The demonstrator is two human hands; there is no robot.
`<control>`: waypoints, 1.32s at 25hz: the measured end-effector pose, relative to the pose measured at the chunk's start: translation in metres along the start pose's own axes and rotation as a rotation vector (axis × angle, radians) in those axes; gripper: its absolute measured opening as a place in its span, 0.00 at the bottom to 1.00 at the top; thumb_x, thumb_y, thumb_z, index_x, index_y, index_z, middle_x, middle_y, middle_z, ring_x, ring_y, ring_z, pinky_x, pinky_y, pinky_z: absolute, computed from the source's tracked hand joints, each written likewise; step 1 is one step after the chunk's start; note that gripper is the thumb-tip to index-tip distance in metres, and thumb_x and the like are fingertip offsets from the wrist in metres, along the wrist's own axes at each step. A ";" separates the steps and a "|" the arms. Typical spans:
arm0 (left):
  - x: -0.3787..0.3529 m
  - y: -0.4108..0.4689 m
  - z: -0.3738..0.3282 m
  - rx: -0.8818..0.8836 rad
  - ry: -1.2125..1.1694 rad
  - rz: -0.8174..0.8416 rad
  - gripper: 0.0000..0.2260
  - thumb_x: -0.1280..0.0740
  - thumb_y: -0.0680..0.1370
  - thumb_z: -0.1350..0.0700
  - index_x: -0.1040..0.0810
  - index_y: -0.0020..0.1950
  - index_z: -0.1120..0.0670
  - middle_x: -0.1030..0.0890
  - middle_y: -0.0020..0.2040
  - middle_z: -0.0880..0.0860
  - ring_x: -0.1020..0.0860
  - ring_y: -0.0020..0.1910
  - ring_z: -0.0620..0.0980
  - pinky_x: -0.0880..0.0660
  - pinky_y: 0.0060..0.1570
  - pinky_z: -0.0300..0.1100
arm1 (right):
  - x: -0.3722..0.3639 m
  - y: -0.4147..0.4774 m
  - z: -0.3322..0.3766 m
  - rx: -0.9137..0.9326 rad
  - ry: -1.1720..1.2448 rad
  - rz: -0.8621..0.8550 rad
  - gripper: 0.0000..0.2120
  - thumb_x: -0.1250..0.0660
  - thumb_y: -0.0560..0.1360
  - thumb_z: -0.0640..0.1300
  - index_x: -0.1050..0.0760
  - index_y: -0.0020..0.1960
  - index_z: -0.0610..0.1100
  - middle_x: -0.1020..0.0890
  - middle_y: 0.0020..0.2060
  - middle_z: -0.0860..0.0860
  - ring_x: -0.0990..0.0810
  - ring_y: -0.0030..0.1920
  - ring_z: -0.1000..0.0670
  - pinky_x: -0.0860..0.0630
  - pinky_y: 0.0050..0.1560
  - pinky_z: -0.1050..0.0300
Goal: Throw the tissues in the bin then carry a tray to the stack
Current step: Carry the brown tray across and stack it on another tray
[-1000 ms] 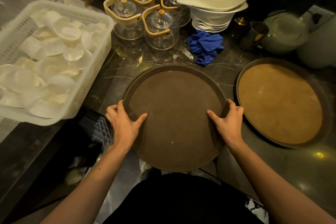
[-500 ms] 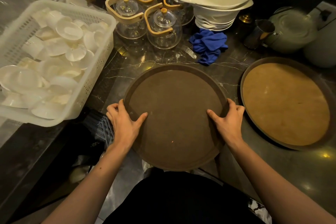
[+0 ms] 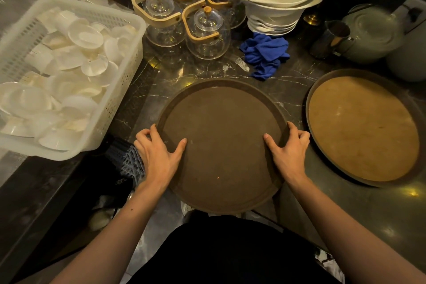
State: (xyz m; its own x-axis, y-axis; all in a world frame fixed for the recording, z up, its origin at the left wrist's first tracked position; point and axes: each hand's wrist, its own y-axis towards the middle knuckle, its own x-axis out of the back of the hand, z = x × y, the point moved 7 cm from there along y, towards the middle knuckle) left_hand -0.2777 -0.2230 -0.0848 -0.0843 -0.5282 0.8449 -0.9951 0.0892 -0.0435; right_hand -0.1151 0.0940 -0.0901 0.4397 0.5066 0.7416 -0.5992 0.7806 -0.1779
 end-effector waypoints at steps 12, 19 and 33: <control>-0.003 0.002 0.002 0.020 -0.094 0.036 0.40 0.27 0.70 0.41 0.38 0.73 0.59 0.36 0.64 0.62 0.37 0.63 0.61 0.37 0.64 0.51 | 0.006 -0.002 0.005 -0.016 0.027 -0.052 0.27 0.36 0.78 0.51 0.36 0.74 0.45 0.29 0.65 0.43 0.29 0.65 0.43 0.33 0.63 0.51; -0.003 0.006 0.005 0.000 -0.144 0.162 0.43 0.29 0.70 0.40 0.45 0.76 0.57 0.38 0.68 0.60 0.35 0.68 0.61 0.33 0.65 0.53 | 0.007 -0.004 0.002 -0.015 -0.062 0.041 0.32 0.36 0.78 0.55 0.43 0.77 0.47 0.32 0.70 0.44 0.31 0.68 0.42 0.32 0.64 0.46; -0.004 0.039 -0.001 -0.120 -0.005 0.374 0.50 0.26 0.65 0.35 0.47 0.76 0.56 0.37 0.67 0.61 0.29 0.63 0.63 0.28 0.59 0.56 | 0.002 -0.020 -0.005 -0.156 -0.151 0.130 0.46 0.30 0.70 0.64 0.48 0.78 0.47 0.35 0.72 0.41 0.34 0.71 0.40 0.33 0.69 0.42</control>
State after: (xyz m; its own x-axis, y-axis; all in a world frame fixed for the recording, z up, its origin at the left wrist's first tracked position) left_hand -0.3159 -0.2170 -0.0891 -0.4404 -0.4447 0.7799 -0.8825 0.3743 -0.2849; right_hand -0.0990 0.0814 -0.0883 0.2538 0.5553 0.7920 -0.5283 0.7655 -0.3674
